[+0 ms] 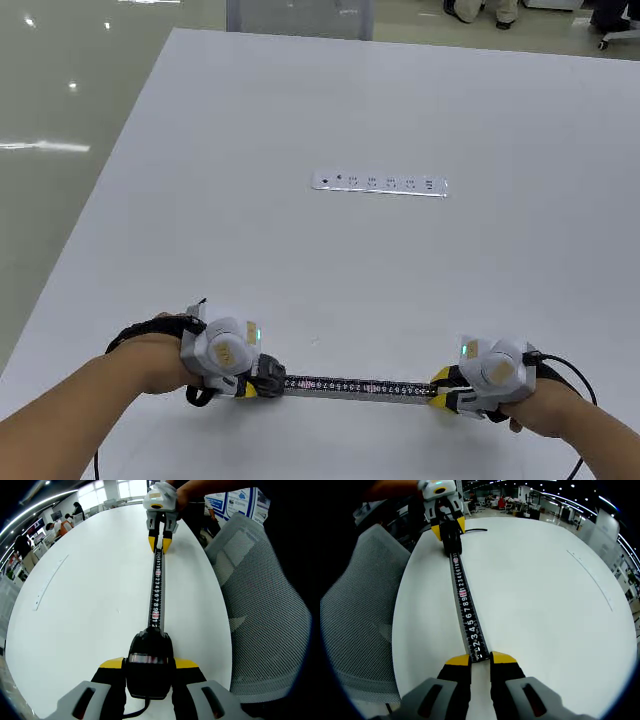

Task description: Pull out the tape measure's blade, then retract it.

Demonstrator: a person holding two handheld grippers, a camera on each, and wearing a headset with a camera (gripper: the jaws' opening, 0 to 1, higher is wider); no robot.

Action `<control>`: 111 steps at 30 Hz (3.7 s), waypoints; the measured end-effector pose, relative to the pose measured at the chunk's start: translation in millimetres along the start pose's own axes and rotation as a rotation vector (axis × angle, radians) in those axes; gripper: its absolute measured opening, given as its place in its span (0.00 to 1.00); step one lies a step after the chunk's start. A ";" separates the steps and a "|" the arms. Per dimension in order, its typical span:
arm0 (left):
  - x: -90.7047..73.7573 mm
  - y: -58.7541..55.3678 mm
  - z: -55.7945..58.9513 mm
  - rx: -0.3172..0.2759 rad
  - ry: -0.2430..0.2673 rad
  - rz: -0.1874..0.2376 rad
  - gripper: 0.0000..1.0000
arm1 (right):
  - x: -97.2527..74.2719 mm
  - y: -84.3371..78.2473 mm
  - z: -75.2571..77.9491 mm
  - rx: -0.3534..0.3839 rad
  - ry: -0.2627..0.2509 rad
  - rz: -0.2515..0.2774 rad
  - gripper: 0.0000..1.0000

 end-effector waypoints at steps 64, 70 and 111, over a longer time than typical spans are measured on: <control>-8.3 -16.4 -0.8 -0.299 0.123 0.101 0.37 | -7.2 -10.0 0.1 -0.011 -0.120 -0.068 0.17; -25.8 -39.6 0.0 -0.518 0.221 0.220 0.52 | -23.6 -18.4 -8.0 0.052 -0.154 -0.032 0.24; -94.4 -86.6 65.8 -0.810 0.381 0.532 1.00 | -117.6 -66.1 -71.8 0.474 -0.416 0.356 1.00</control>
Point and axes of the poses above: the centre of the closed fingertips' face, and the gripper's own axes: x roughly forward along the fingers, z roughly to its right, y roughly out of its top, the point moved 4 cm from there along -x, roughly backward along the fingers, and after that the axes turned 7 degrees about -z, right-handed, at the moved point
